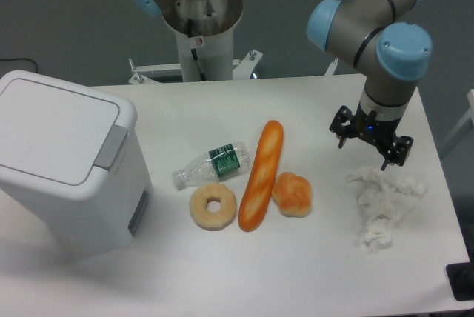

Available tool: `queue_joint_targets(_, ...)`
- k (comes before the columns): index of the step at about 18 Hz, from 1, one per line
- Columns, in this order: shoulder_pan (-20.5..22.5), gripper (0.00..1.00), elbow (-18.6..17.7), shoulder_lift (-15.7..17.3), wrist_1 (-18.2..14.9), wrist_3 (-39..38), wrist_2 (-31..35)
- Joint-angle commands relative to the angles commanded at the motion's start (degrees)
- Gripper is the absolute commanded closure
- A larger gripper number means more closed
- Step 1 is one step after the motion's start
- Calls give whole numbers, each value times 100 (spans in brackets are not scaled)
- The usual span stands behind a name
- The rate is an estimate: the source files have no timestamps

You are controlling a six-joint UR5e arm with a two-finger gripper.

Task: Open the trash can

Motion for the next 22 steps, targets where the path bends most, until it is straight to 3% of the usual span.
queue_joint_targets(5,-17,0,-9,88,0,-166,-35)
queue_joint_targets(10,-315,3,44,273,-18,-991,-70)
queue_joint_targets(12,-526,19,44,395,-62,-1483,-140)
queue_joint_targets(13,-640,35,44,509,-88,-1746,-149)
queue_joint_targets(14,-763,61,44,562,-158,-2036,-176)
queue_joint_targets(16,-975,86,35,668,-211,-2503,-324)
queue_joint_targets(20,-1326,100,44,1010,-273,-3609,-877)
queue_joint_targets(22,-1616,100,79,1151,-255,-4120,-1089)
